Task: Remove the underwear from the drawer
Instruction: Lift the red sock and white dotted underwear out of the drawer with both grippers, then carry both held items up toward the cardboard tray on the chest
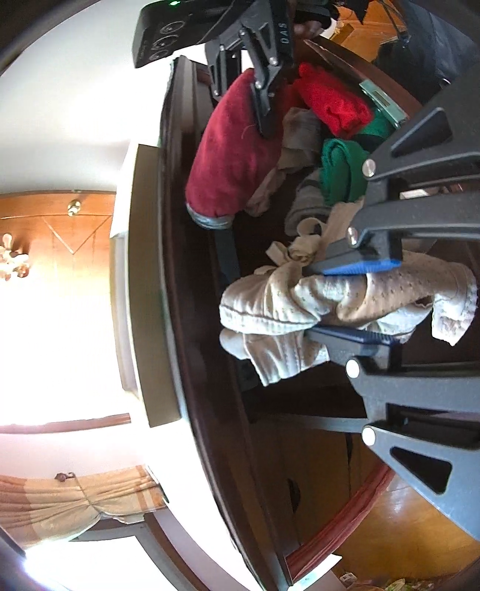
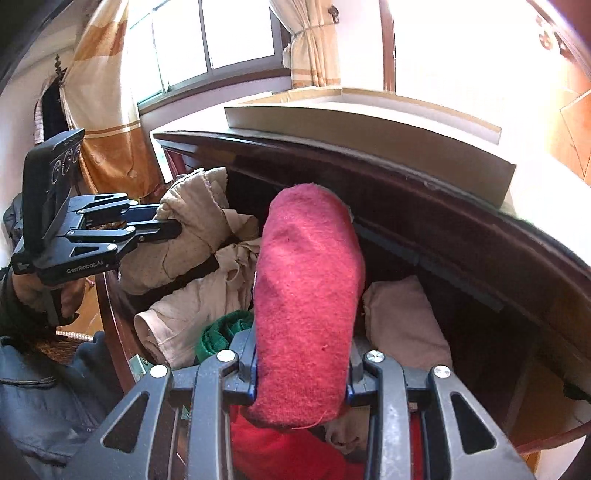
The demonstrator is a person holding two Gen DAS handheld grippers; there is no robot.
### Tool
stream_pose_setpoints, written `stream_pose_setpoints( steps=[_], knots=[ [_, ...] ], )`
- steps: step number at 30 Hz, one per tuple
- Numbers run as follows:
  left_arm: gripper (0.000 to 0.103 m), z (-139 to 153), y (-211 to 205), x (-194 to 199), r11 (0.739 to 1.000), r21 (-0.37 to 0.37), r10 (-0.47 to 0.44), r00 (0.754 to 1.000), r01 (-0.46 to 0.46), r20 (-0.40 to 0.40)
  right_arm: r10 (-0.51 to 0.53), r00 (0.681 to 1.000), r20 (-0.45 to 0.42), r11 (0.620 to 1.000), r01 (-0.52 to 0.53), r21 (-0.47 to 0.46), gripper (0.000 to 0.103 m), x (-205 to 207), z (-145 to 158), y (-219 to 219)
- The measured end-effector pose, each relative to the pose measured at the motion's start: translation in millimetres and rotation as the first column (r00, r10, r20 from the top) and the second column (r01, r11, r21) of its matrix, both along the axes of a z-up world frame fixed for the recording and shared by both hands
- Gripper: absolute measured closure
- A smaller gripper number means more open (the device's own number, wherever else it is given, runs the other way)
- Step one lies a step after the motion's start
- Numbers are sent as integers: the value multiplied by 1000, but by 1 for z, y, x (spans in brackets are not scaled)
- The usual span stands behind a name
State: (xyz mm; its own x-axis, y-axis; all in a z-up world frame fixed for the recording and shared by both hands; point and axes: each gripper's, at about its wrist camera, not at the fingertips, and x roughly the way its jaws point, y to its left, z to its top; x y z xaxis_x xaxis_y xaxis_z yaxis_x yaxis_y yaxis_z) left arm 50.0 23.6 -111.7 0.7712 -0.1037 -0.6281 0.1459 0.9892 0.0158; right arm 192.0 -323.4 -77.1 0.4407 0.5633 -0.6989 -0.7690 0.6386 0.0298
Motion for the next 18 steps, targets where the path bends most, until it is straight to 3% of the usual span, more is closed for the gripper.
stream_pose_setpoints(
  steps=[18],
  knots=[
    [80, 13, -2, -10, 1000, -30, 12, 992, -8, 125, -36, 992, 118, 994, 24, 103, 69, -15, 14, -16]
  ],
)
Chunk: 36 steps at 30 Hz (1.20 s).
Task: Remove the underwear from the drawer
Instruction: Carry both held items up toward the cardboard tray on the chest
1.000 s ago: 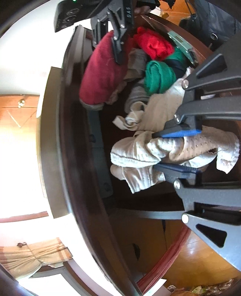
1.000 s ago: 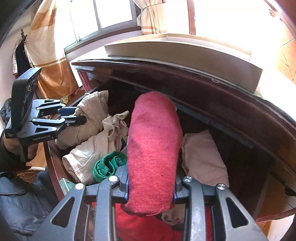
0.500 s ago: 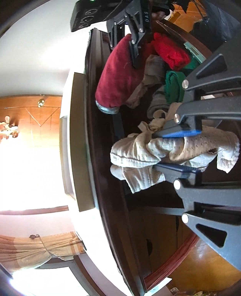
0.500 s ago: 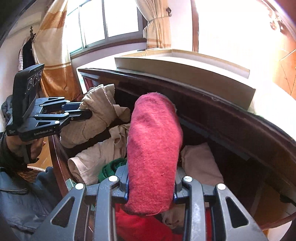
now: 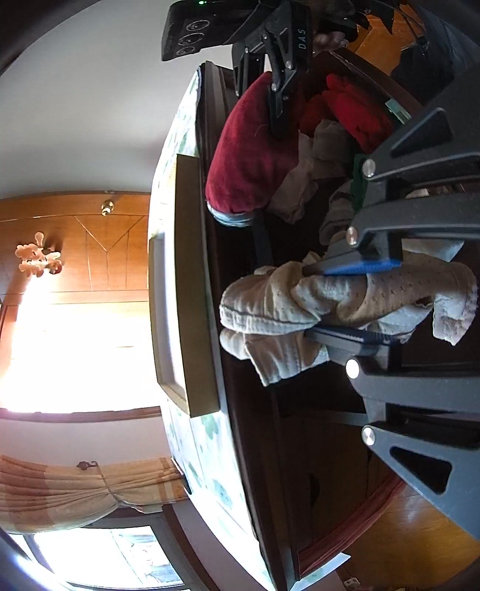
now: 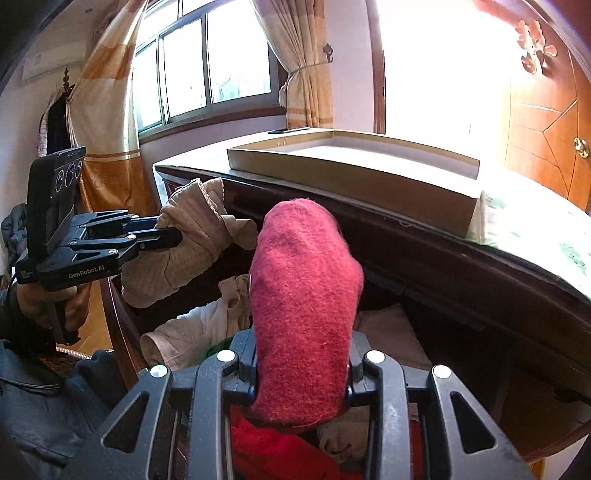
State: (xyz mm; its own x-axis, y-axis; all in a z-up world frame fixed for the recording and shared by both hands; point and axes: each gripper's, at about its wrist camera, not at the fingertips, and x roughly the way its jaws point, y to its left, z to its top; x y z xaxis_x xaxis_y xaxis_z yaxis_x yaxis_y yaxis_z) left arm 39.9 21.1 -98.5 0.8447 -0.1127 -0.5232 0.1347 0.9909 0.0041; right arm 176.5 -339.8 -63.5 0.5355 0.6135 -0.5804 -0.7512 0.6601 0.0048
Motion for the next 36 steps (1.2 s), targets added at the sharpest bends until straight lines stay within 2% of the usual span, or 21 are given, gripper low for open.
stream_pose_setpoints(
  steps=[5, 18, 36],
  knots=[
    [80, 5, -4, -4, 1000, 10, 1, 1000, -1, 31, 1, 999, 43, 1000, -1, 1, 69, -7, 2, -1],
    [80, 18, -9, -16, 1000, 3, -5, 991, 4, 130, -1, 993, 120, 996, -9, 85, 69, -16, 8, -12],
    [80, 29, -11, -29, 1000, 8, 12, 972, -15, 234, -11, 967, 253, 985, -34, 170, 69, -39, 12, -22]
  ],
)
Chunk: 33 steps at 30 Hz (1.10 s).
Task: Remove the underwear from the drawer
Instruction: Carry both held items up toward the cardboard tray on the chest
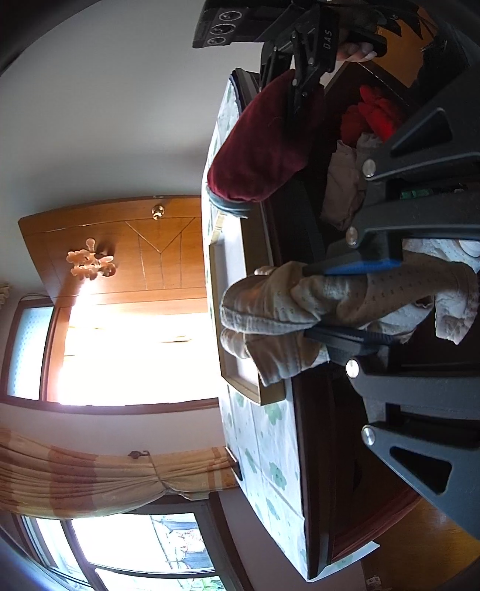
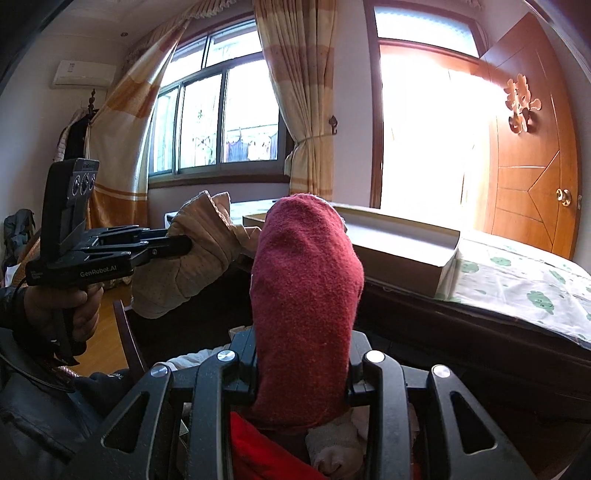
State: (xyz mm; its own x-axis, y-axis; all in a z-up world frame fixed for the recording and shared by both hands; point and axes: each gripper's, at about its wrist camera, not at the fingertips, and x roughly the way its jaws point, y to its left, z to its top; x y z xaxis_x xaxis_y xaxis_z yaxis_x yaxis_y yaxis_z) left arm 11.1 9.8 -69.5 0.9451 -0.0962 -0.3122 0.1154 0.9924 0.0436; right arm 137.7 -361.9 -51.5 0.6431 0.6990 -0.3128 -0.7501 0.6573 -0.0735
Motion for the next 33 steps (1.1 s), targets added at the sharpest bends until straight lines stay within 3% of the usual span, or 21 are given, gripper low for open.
stream_pose_setpoints(
  steps=[8, 33],
  knots=[
    [80, 6, -3, -8, 1000, 18, 11, 998, -12, 54, -2, 1000, 30, 1000, 1, 25, 69, -8, 2, -2],
    [80, 17, -2, -14, 1000, -5, 17, 995, -16, 101, -11, 999, 30, 998, 9, 61, 69, -7, 6, -3]
  ],
)
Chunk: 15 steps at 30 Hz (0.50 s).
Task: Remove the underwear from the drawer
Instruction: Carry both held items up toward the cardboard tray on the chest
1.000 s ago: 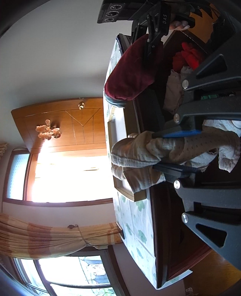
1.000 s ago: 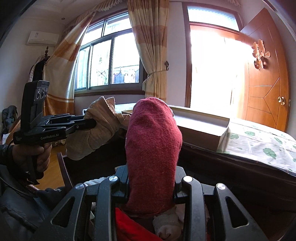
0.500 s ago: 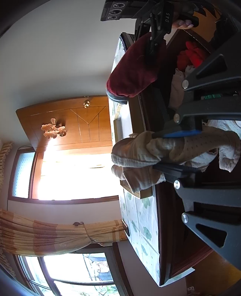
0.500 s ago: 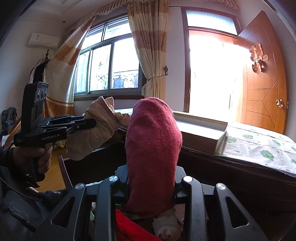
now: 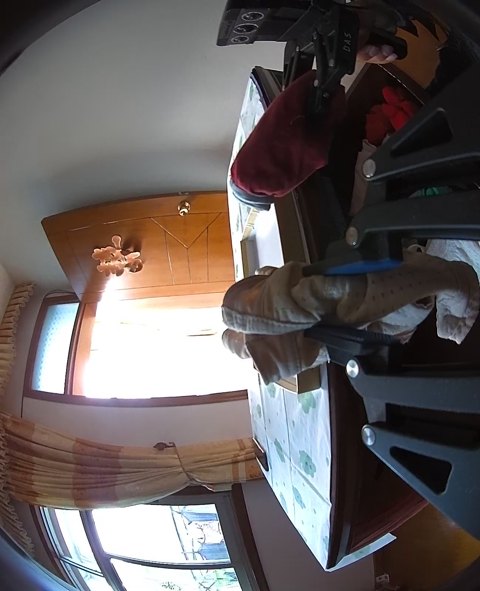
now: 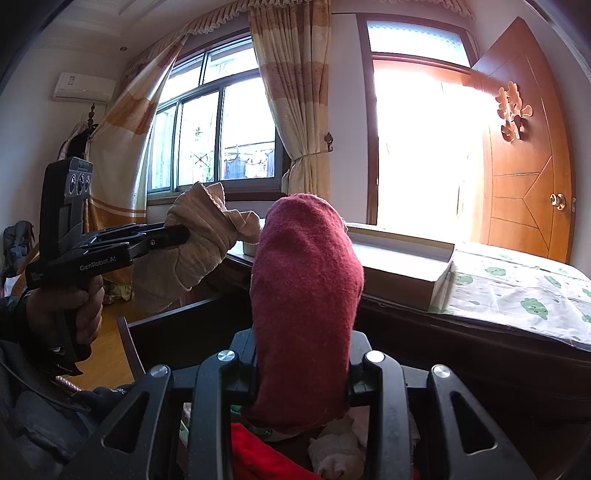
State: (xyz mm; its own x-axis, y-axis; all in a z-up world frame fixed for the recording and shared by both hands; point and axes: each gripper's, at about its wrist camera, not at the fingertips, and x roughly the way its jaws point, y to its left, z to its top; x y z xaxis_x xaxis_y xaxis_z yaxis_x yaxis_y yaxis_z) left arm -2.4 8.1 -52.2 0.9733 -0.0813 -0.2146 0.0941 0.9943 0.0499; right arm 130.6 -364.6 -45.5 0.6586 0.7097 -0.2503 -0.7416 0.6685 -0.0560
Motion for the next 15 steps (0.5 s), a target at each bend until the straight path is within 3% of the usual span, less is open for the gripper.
stream_pose_setpoints(
  steps=[15],
  knots=[
    [80, 11, 2, 12, 1000, 1, -2, 1000, 2, 7, -11, 1000, 10, 1000, 11, 1, 69, 1, 8, 2]
  ],
)
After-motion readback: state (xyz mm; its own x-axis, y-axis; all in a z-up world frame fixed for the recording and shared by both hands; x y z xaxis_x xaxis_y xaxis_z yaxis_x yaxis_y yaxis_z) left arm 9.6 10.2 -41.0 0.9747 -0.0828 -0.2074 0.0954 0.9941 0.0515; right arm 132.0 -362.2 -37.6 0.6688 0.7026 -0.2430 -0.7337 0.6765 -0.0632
